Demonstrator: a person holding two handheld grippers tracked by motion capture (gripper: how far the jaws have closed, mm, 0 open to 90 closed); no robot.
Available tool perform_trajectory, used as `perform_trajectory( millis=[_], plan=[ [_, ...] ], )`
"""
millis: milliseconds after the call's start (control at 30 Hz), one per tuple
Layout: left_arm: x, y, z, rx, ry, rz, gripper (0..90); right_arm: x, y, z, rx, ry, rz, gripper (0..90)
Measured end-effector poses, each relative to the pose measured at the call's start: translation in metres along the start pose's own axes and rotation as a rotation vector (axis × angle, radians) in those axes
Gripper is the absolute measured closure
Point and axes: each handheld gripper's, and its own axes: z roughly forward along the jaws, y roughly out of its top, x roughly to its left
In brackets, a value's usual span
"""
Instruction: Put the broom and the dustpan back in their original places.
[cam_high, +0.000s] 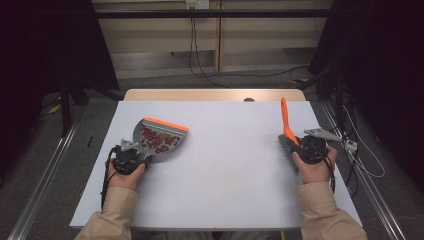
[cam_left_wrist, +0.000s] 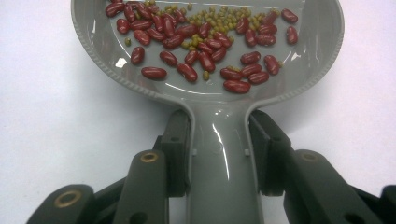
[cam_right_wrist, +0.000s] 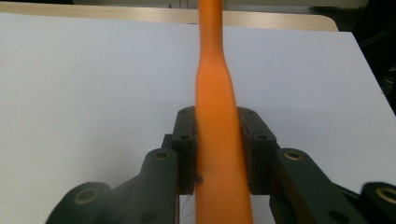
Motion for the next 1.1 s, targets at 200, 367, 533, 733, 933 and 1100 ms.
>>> perform_trajectory(
  millis=[200, 367, 533, 733, 933, 1100],
  plan=[
    [0.0, -0.002, 0.001, 0.012, 0.015, -0.003, 62.5, -0.001, -0.005, 0.001, 0.017, -0.017, -0.019, 71.0],
    [-0.001, -0.003, -0.003, -0.017, 0.0, -0.01, 61.3, 0.004, -0.009, 0.002, 0.023, -0.023, -0.046, 70.7],
    [-0.007, -0.005, -0.006, -0.04, -0.048, -0.036, 56.8, 0.012, -0.011, 0.003, 0.02, -0.021, -0.06, 70.3],
    [-0.015, -0.007, -0.008, -0.05, -0.082, -0.033, 53.8, 0.02, -0.012, 0.004, 0.019, -0.011, -0.067, 69.7],
    [-0.02, -0.009, -0.009, -0.054, -0.11, -0.02, 51.2, 0.023, -0.012, 0.004, 0.016, -0.002, -0.062, 69.3],
    [-0.027, -0.01, -0.01, -0.074, -0.135, -0.008, 49.0, 0.024, -0.012, 0.005, 0.016, 0.006, -0.055, 68.9]
  ],
)
